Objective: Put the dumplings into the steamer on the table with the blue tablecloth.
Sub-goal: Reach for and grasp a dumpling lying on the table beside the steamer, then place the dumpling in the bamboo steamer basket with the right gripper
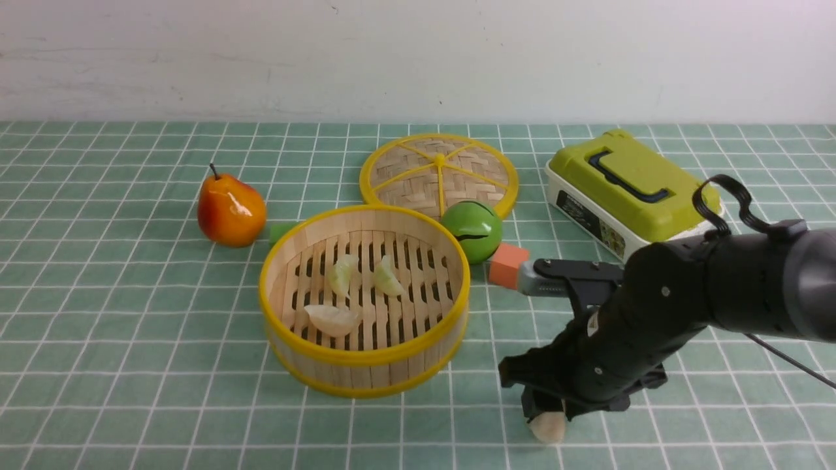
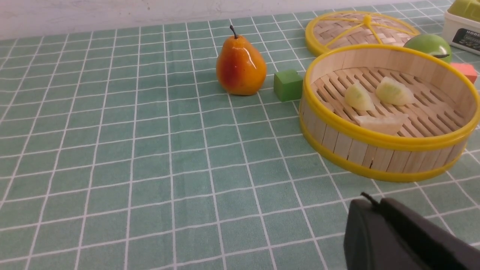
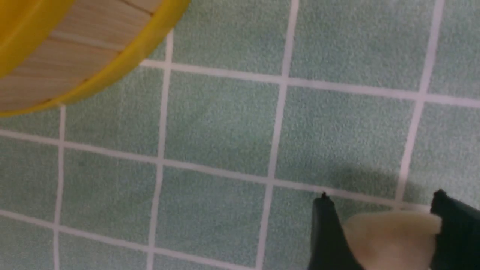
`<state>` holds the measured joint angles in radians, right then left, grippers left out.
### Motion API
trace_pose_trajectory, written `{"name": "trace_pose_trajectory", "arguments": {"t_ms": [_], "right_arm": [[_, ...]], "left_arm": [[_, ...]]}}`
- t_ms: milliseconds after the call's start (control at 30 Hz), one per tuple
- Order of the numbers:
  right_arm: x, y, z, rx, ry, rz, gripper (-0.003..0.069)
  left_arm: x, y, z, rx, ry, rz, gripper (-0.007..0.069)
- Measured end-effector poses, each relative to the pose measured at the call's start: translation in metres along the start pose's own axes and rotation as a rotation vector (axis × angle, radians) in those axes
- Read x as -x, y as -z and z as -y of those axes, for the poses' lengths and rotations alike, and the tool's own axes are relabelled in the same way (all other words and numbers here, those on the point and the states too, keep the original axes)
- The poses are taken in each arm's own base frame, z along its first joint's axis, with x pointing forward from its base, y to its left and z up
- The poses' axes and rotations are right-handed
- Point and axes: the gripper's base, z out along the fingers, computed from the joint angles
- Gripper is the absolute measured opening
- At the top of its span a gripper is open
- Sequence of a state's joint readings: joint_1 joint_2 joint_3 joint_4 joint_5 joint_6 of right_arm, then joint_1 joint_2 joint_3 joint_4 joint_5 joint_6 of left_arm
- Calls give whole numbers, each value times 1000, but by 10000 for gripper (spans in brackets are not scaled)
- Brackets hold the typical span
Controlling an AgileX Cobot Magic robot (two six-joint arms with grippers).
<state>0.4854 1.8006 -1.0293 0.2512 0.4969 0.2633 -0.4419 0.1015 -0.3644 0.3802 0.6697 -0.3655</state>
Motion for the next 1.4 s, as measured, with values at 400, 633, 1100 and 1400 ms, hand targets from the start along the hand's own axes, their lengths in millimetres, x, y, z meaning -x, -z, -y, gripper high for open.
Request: {"name": "trace_pose_trajectory", "arguments": {"t_ms": [400,633,1100,1400], "right_arm": [[1,-1,-1,6,152,6,230],[-1,23,-5,31,241,12,228],[60,89,-82,169,449,234,225],[90,-7,-116,173,477,150,225]], "left_arm": [[0,0,0,0,0,0,29],[0,0,0,0,0,0,34],[0,0,0,1,-3,3,36],[0,0,0,1,-3,4,39]]}}
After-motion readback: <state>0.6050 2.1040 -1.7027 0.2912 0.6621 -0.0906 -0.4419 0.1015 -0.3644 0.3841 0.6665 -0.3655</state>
